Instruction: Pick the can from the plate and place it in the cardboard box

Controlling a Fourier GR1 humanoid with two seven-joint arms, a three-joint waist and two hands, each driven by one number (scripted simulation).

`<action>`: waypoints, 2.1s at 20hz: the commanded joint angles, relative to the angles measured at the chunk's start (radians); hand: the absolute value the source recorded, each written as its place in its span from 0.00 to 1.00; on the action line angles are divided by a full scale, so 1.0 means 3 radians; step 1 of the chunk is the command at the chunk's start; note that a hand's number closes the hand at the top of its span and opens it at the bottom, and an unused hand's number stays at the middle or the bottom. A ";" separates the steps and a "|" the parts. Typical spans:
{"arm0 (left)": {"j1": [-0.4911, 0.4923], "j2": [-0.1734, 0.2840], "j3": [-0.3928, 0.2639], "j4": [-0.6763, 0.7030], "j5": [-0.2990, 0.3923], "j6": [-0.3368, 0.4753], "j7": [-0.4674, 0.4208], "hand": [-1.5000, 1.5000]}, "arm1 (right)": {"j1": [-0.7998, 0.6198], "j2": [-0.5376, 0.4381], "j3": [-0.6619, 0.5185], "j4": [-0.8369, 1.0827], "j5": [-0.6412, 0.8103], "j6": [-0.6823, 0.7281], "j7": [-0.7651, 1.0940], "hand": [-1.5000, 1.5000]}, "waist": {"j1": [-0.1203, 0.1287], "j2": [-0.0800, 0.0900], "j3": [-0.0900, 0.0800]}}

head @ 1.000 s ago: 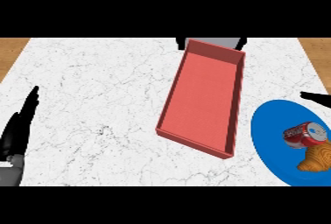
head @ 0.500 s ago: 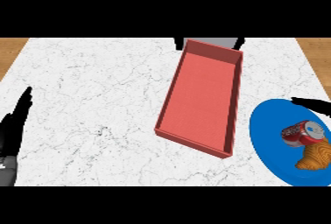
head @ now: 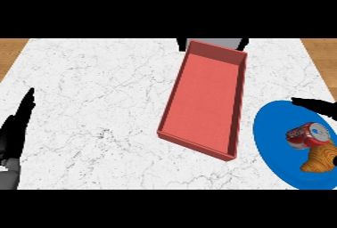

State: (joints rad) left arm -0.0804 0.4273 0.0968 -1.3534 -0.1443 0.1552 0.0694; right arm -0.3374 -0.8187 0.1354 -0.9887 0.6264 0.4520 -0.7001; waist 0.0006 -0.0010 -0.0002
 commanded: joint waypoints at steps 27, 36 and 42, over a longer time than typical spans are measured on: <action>-0.0043 -0.0210 0.0175 -0.0068 -0.0243 -0.0145 0.0056 0.50 | 0.0008 0.0584 -0.0383 -0.0054 0.0738 -0.0991 0.0355 1.00 | 0.0018 0.0003 0.0002; -0.0296 -0.0218 0.0157 0.0201 -0.0301 -0.0166 -0.0027 0.50 | -0.1083 0.0352 -0.0665 0.1272 0.0826 -0.1456 -0.0515 1.00 | 0.0151 0.0065 0.0011; -0.0249 -0.0206 0.0201 0.0263 -0.0266 -0.0217 -0.0132 0.50 | -0.1435 0.0439 -0.0949 0.1539 0.0594 -0.1716 -0.0919 1.00 | 0.0092 0.0043 0.0007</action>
State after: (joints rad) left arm -0.1432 0.3583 0.1453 -1.3158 -0.2296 0.1014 0.0565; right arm -0.7067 -0.6987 -0.0957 -0.5666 0.8509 -0.0167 -0.8930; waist 0.0393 0.0136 0.0024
